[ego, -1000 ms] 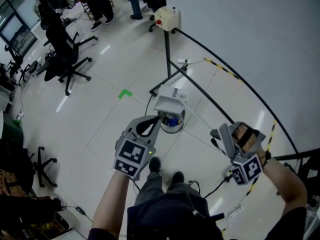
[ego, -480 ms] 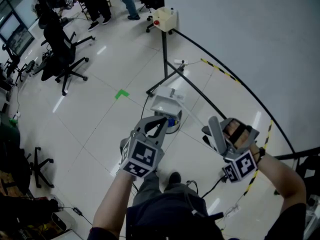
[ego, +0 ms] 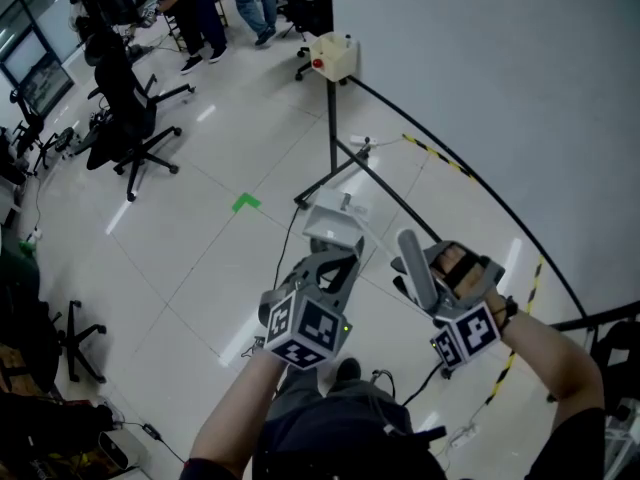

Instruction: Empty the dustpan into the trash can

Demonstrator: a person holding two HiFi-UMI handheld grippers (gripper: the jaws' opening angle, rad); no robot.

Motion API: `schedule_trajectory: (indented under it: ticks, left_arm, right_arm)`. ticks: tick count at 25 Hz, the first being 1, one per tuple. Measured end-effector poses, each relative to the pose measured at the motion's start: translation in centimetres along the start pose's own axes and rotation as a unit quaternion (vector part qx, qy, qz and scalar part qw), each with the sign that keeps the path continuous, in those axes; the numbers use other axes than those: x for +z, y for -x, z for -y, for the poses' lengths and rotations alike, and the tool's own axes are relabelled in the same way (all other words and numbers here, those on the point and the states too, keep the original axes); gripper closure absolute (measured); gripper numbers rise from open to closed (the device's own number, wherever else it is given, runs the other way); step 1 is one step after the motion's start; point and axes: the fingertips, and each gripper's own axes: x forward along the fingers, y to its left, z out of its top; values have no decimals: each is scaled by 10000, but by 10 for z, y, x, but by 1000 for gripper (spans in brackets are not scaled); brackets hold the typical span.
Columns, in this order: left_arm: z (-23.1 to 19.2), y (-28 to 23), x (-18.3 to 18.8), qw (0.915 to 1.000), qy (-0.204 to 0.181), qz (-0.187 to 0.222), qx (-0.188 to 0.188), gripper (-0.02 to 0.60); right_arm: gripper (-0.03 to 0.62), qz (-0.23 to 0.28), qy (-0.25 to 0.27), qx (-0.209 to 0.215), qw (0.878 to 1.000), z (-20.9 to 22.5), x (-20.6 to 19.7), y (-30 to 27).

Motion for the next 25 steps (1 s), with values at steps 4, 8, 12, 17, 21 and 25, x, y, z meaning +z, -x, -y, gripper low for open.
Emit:
schedule_trajectory:
  ticks: [4,8,12,17,21,25]
  left_arm:
    - [-12,0,3,10000,25,28,41,583]
    - [-28,0,11,9998,93,144,86,583]
    - [-46,-1,22,9994,96,327,74,583]
    - [-70,-8,31,9986,22,526,-62,583]
    - [-90,-9,36,9976,-5,661,-190,583]
    - [-106,-11,36,9968,35,739,-317,583]
  right_arm:
    - [408,-62,-349,-106,9993,21,-10,-8]
    - [408,-122,-611,-166,9979,41,-18,-15]
    - [408,-254,-1033,-221,9941,65,-28,-19]
    - [408,-454,-1373,-258,9891,89,-38,-32]
    - [408,-592,-1715,-253,9831,106,-42,-38]
    - [408,-686,-1942,-255,9782,115,-44,-43]
